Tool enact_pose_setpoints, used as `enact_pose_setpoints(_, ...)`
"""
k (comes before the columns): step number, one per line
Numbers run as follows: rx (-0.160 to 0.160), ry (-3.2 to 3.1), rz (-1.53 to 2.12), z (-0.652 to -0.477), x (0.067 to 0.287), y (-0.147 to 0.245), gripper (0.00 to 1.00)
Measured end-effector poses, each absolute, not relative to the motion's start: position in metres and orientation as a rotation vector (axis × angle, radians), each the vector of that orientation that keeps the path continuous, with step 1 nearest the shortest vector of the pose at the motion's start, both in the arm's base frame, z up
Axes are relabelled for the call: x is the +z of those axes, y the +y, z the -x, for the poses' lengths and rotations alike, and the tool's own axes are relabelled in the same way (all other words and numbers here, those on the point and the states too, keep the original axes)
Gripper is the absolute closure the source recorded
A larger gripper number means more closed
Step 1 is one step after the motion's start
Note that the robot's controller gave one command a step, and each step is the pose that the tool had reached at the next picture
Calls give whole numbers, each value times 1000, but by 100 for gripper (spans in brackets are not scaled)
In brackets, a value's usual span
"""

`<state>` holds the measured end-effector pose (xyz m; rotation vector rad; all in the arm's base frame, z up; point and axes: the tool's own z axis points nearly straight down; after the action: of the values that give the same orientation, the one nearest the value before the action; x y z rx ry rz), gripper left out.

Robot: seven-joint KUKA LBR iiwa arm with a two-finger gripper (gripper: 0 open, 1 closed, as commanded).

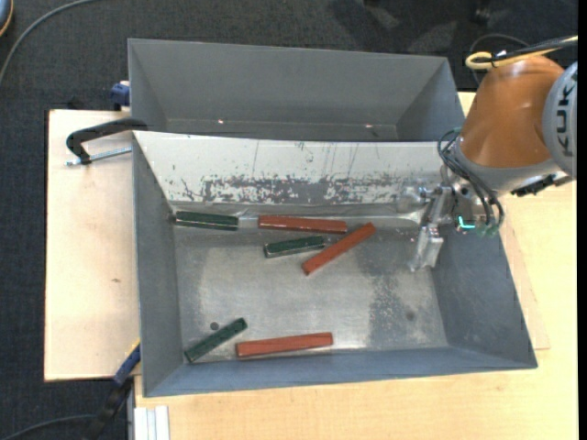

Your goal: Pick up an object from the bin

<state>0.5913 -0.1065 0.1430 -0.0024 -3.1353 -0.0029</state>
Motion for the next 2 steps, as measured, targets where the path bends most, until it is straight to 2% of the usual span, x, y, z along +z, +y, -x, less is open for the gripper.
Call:
enact_pose_setpoints(1,-3,-3110,-478,-604,71,-28,0)
enact_pose_setpoints(2,1,-3131,-478,-609,78,-28,100)
